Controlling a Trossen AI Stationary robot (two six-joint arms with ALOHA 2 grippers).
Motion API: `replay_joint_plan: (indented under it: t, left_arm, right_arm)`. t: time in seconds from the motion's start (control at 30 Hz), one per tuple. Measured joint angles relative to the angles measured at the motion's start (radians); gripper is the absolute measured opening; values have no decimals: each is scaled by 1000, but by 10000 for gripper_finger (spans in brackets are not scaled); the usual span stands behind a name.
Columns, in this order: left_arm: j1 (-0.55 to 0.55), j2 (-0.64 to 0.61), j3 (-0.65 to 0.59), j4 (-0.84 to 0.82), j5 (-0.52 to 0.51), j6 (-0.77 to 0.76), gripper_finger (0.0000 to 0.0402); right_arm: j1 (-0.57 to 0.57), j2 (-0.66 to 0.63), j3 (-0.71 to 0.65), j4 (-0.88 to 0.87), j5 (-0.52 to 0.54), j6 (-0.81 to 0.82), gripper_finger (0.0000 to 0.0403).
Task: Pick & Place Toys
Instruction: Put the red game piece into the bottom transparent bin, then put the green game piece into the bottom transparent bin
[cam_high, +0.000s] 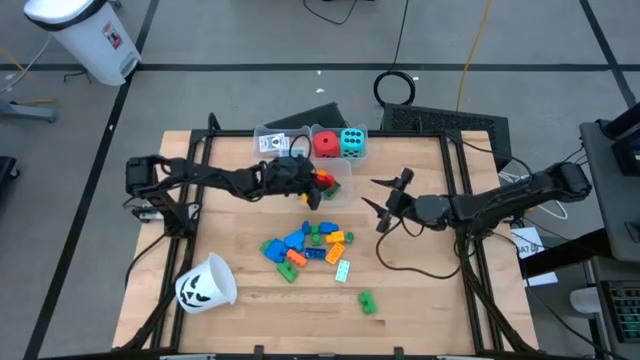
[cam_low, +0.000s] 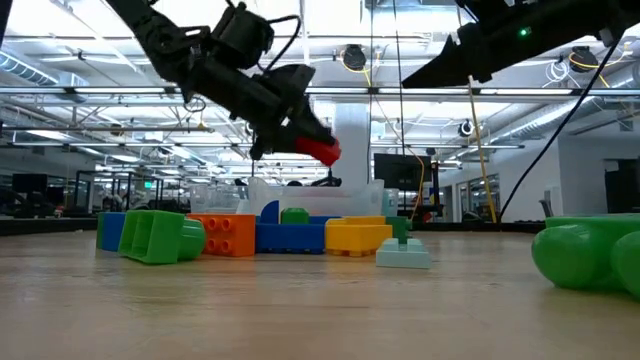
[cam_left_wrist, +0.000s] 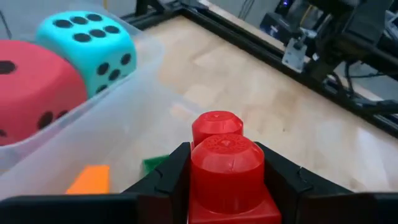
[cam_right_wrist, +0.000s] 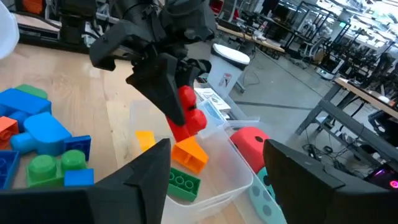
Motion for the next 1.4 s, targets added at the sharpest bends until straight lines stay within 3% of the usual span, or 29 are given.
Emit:
replay_joint_plan:
  t: [0.37,0.67,0.73,0.93,1.0,1.2,1.4]
  left_arm:
    - [0,80,-62,92,-7,-27,140]
    - [-1,147,-60,160,7,-39,142]
    - [-5,131,-61,157,4,-40,181]
    - [-7,58,-62,142,2,10,362]
    - [-7,28,-62,127,-31,10,386]
    - [-14,-96,-61,51,10,-11,339]
    - [-70,-233,-61,-145,66,-79,298]
  right_arm:
    - [-1,3,0,7,-2,19,216]
    - [20,3,0,10,-87,37,216]
    - [37,4,0,13,-87,21,219]
    - [92,3,0,46,-77,-31,228]
    - [106,4,0,59,-77,-34,228]
    - [172,4,0,80,-77,-29,227]
    - [261,16,0,87,-130,57,225]
